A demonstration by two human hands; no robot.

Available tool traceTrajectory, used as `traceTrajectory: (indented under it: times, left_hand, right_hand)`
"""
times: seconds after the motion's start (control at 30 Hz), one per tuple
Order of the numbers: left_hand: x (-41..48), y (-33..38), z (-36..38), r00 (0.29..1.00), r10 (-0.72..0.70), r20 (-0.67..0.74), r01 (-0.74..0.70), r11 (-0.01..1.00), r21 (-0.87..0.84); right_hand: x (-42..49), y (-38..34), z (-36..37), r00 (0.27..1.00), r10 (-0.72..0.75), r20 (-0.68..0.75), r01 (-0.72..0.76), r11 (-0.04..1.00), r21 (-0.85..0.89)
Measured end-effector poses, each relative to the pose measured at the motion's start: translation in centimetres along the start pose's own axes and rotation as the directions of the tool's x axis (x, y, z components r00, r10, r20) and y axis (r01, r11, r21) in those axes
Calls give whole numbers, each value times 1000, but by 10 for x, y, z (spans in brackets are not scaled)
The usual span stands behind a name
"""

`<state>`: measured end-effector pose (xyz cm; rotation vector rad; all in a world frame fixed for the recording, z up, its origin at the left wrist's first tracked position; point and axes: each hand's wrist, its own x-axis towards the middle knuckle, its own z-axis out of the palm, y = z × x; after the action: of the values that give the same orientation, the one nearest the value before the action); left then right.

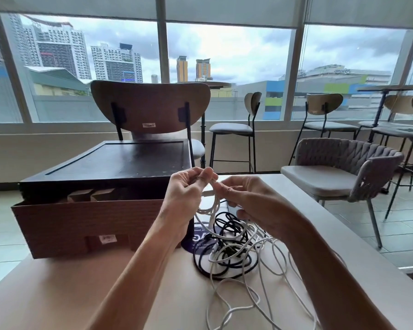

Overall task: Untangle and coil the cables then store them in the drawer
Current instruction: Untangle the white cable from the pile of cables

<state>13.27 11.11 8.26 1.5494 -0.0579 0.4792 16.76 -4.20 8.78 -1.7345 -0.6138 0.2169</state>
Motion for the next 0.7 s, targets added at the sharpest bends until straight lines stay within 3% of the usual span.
traceTrajectory:
  times: [0.17, 0.33, 0.5, 0.7]
  left_hand:
    - [-1, -6, 0, 996, 14, 93, -20, 998, 64]
    - [0, -9, 3, 995, 5, 96, -3, 1000, -22]
    - [-2, -10, 10, 999, -3, 55, 6, 998, -58]
    - [-4, -5, 10, 980, -149, 131, 164, 979, -117]
  right_hand:
    - [-1, -1, -1, 987, 134, 89, -149, 970, 193]
    - [4, -4, -1, 971, 186, 153, -240, 809, 537]
    - [3, 0, 1, 983, 155, 102, -180, 927, 329]
    - [3, 2, -5, 966, 179, 184, -227, 931, 287]
